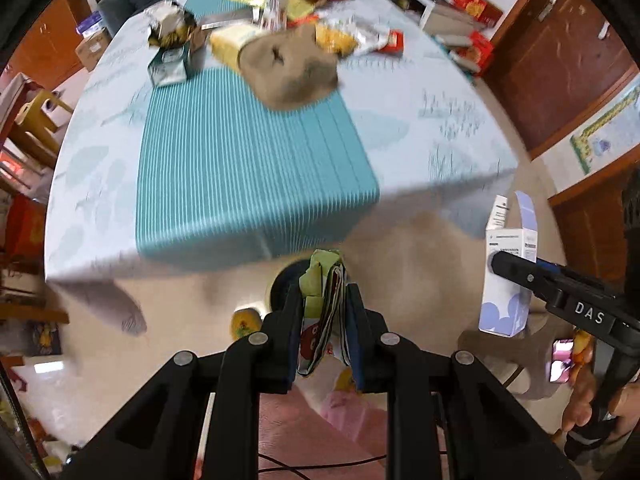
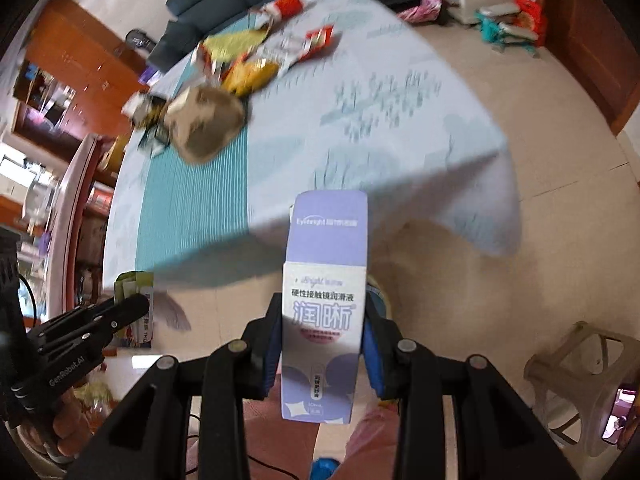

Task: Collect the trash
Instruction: 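Carry the packet and lavender box over the floor bin with both tools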

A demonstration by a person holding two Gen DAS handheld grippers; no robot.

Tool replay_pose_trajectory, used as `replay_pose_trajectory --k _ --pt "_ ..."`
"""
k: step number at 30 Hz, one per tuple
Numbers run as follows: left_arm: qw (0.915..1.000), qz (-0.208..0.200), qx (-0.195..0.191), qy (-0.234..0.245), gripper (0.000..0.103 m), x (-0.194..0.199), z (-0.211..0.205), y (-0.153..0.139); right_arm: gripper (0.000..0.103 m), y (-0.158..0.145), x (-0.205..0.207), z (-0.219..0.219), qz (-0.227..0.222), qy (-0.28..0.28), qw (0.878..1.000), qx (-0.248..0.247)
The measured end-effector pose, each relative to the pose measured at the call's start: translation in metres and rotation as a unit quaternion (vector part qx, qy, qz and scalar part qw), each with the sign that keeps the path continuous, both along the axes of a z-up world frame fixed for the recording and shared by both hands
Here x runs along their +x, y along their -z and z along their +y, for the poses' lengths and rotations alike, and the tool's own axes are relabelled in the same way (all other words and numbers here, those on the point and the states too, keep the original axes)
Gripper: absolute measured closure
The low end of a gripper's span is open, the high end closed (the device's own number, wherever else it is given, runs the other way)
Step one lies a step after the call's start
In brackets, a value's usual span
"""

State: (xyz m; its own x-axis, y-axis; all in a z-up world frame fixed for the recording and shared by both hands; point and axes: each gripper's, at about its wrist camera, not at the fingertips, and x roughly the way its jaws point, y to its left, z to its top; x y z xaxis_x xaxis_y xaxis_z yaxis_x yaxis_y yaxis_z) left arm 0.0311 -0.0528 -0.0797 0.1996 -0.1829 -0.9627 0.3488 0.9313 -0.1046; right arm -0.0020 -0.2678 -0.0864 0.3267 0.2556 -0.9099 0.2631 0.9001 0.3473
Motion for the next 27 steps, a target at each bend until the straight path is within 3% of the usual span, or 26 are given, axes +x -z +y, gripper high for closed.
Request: replay_pose_trajectory --k 4,9,15,21,27 --pt "0.9994 0.012 0.031 0.006 0.085 -0.024 -0.003 0.016 0.068 0.03 -0.016 0.009 0.027 -0.005 0.999 0.026" --pt "0.9983 0.039 0.043 0.008 0.085 -0.035 -0.005 0.059 0.068 0.082 -0.026 0.024 0.061 0.005 0.997 0.052" --pt "0.9974 0.053 0.046 0.018 0.085 -0.032 -0.009 0.147 0.067 0.165 -0.029 0.037 0.079 0.031 0.994 0.066" --pt "0.998 0.05 0.036 0.015 0.083 -0.016 -0.01 0.242 0.067 0.275 -0.019 0.049 0.093 0.056 0.991 0.077" --pt "0.9981 0.049 0.03 0.024 0.077 -0.005 -0.024 0.324 0.064 0.357 -0.011 0.05 0.087 0.074 0.99 0.082"
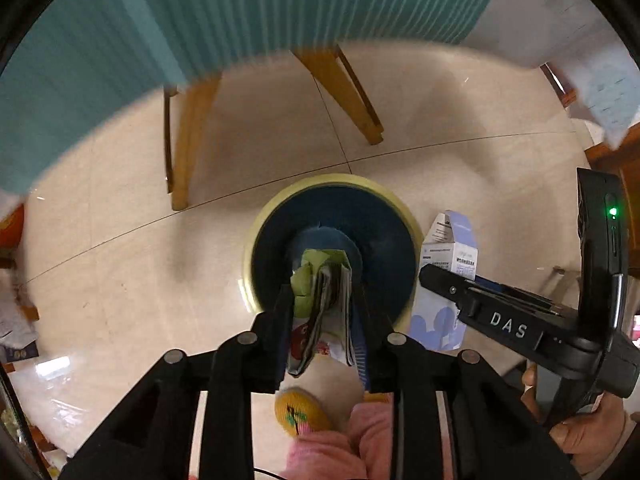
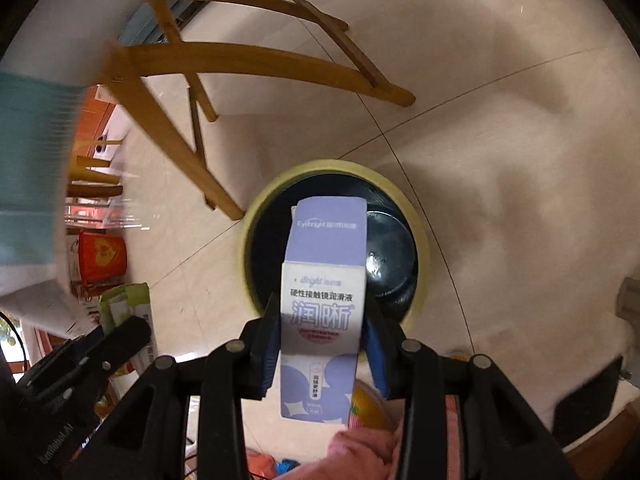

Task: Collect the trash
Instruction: 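Open both tools to drop the packet and box into the bin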

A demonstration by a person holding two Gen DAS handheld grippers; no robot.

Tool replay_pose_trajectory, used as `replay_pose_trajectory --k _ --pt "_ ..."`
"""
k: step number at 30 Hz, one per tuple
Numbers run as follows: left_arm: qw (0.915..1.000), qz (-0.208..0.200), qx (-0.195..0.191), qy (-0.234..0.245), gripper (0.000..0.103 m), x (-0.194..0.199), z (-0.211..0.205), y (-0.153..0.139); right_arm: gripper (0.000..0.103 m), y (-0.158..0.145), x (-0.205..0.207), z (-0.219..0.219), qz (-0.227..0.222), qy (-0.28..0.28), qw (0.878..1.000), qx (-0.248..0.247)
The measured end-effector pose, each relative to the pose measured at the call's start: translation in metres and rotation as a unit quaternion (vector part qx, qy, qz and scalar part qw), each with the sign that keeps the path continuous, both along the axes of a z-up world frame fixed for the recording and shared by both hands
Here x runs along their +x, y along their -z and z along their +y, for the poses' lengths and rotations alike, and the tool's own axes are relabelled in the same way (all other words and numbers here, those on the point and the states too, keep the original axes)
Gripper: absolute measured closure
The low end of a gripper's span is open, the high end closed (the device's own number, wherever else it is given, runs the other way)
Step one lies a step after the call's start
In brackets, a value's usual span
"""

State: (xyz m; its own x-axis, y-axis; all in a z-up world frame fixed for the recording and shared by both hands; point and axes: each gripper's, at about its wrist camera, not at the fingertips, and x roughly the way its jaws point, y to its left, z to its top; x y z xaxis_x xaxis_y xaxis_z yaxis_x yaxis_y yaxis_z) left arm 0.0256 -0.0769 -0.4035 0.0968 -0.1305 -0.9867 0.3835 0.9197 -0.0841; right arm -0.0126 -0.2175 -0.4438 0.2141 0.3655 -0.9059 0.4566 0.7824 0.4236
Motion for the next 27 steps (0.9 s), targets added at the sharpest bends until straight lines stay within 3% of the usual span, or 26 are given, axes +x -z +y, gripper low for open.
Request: replay_pose_trajectory --k 4,5,7,9,15,20,27 --pt "0.9999 0.004 -0.008 -0.009 0.05 0.005 -0.009 0.035 0.062 0.043 0.008 -0.002 0.008 0.0 1.0 0.007" --pt "0.9999 0.005 -0.006 -0.011 0.035 0.007 -0.009 0.041 0.055 0.048 0.004 -0.007 0.008 0.002 1.0 0.007" --pt "0.9999 0.004 -0.003 -0.015 0.02 0.01 -0.01 0.05 0.043 0.055 0.006 -0.01 0.002 0.01 1.0 0.006" --pt "0.9997 0.0 -0.005 -0.023 0.019 0.012 -0.009 0.052 0.031 0.058 0.007 -0.015 -0.002 0.015 1.0 0.005" --pt "0.9993 -0.008 -0.009 -0.036 0.016 0.01 -0.004 0.037 0.023 0.049 0.005 -0.022 -0.017 0.028 0.999 0.008" --pt "0.9988 -0.013 -0.017 -0.044 0.016 0.007 0.003 0.018 0.022 0.031 -0.002 -0.027 -0.027 0.038 0.999 0.011" --pt "0.9984 -0.014 -0.025 -0.049 0.016 -0.008 0.008 -0.042 0.022 -0.029 -0.017 -0.027 -0.042 0.041 0.998 0.011"
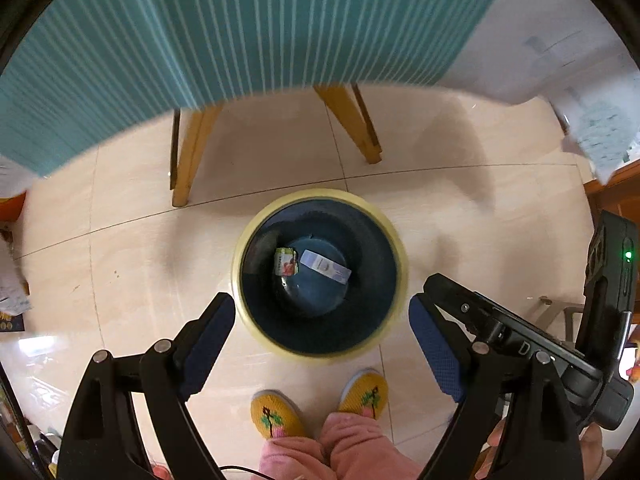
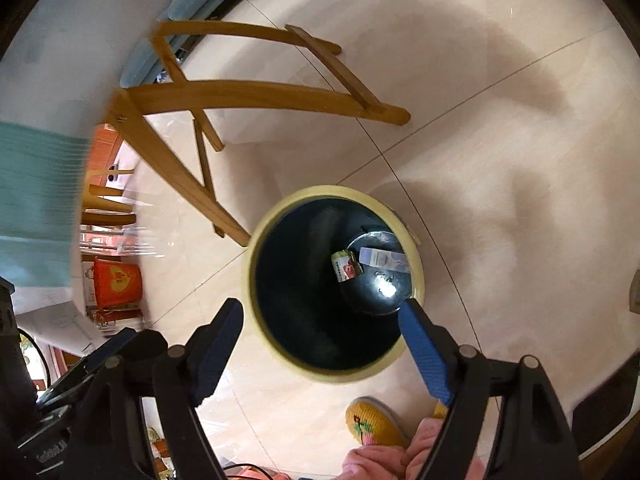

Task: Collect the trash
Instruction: 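Open both tools to drop the packet and box into the bin, then move both tools back toward the table over the brown pulp tray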

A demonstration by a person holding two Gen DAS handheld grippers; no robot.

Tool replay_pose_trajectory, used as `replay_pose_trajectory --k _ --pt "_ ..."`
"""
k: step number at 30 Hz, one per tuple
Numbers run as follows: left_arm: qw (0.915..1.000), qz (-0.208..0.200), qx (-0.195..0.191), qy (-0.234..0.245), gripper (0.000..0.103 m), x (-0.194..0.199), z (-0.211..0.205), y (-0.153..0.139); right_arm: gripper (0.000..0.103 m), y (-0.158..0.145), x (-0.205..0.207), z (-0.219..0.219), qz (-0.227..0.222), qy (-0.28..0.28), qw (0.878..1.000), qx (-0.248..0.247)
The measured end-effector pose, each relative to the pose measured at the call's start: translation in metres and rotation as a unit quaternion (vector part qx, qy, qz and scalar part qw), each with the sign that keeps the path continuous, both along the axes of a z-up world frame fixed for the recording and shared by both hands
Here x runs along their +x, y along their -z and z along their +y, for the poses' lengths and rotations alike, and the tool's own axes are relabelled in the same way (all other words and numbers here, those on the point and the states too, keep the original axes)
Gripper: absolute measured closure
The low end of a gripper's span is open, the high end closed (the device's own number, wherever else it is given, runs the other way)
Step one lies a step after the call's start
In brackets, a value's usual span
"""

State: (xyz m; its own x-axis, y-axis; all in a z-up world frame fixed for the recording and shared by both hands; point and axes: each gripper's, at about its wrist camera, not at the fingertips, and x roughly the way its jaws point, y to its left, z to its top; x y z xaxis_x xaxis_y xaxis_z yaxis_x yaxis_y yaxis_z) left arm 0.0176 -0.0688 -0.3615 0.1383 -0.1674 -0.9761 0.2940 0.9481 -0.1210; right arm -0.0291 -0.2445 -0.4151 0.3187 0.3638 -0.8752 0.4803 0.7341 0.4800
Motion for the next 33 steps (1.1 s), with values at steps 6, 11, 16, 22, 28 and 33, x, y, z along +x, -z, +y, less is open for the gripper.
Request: replay_pose_trajectory --k 6,11,16,22,28,33 --pt "0.9999 -0.005 -0.01 0.003 0.016 -0.009 0.003 -0.074 0.022 -0.066 -0.016 -0.001 -0.006 -0.001 1.0 -0.007" --pt "0.9994 -0.017 -0.026 0.015 0.016 -0.014 0.011 -0.146 0.022 -0.136 -0.031 0.001 -0.016 -0.001 1.0 -0.016" --pt "0.9979 -0.032 -0.048 0.03 0.016 -0.021 0.02 -0.217 0.022 -0.209 -0.045 0.01 -0.03 -0.006 0.999 -0.029" --pt "0.9941 -0.065 -0.07 0.051 0.016 -0.03 0.034 -0.29 0.022 -0.285 -0.052 0.028 -0.064 -0.026 0.996 -0.048" --pt "0.9895 -0.099 -0.091 0.054 0.016 -0.026 0.054 -0.335 0.022 -0.346 -0.046 0.047 -0.109 -0.048 0.99 -0.082" --pt "0.984 -0.135 -0.105 0.049 0.016 -0.011 0.071 -0.366 0.022 -0.382 -0.031 0.059 -0.141 -0.053 0.982 -0.111"
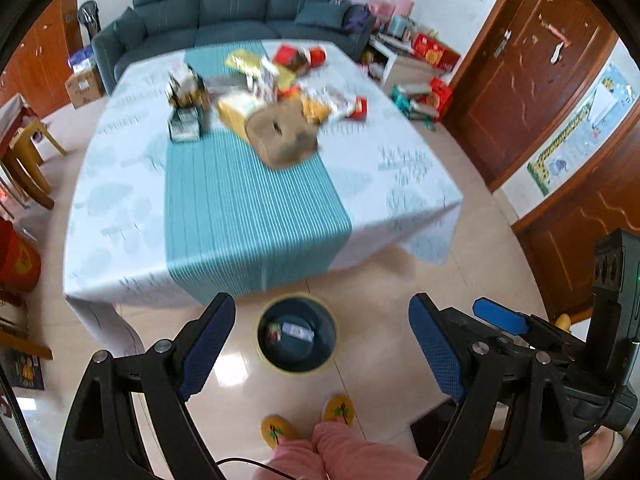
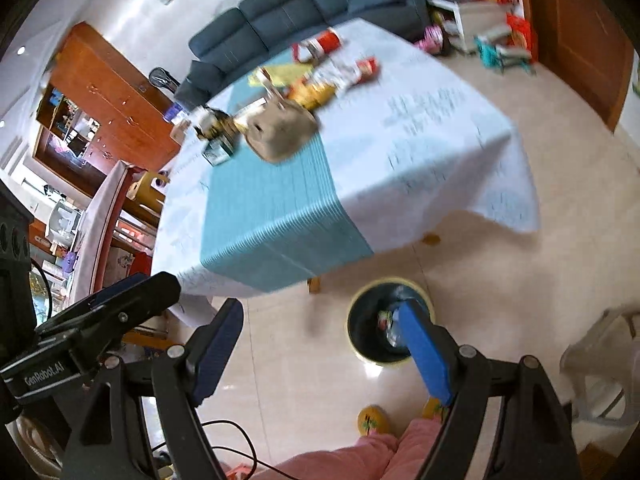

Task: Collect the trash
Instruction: 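Move both tools back toward the table over the brown pulp tray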

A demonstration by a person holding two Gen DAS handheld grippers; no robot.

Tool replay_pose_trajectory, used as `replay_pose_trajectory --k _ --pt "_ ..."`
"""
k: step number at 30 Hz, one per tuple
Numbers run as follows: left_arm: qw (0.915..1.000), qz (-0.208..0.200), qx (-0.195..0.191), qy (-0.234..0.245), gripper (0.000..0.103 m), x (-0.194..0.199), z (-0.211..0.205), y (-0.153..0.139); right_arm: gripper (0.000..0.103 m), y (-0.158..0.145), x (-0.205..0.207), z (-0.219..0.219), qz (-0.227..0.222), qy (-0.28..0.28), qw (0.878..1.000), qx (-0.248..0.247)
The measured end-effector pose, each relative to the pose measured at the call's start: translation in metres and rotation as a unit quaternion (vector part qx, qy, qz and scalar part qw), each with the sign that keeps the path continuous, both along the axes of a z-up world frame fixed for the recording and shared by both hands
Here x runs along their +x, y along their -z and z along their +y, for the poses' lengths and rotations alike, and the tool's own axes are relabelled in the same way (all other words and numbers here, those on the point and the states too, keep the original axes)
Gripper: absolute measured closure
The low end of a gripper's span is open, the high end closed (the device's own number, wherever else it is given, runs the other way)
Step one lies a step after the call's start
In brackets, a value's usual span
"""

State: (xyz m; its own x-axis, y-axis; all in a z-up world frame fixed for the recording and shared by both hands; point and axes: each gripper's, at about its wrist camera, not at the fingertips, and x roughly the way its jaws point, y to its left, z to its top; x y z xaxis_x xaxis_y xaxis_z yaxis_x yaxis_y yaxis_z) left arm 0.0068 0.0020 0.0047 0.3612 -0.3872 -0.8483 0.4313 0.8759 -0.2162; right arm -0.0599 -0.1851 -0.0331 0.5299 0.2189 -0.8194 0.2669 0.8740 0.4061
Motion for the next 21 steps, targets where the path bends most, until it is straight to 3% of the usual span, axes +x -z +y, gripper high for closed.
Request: replay_pose_trajectory --k 7,10,14,21 --pt "0.9989 -0.04 0.014 -0.019 0.016 0.026 0.013 -0.027 0.022 -0.035 0.03 0.01 -0.043 0.0 0.999 -0.03" --pt "0.9992 -0.028 0.016 -0.024 0.028 0.044 0.014 -0.031 0.022 -0.044 0.04 0.012 -0.051 -0.004 0.998 -0.041" --pt "0.9991 -0.008 0.006 -0.042 0.028 0.065 0.011 -0.028 0.022 -0.047 0.057 0.01 -0.053 -0.016 0.997 -0.058" --pt "0.9954 0.035 0.0 -0.089 0.028 0.114 -0.016 0.003 0.022 -0.036 0.107 -0.018 -0.046 -0.044 0.995 -0.075"
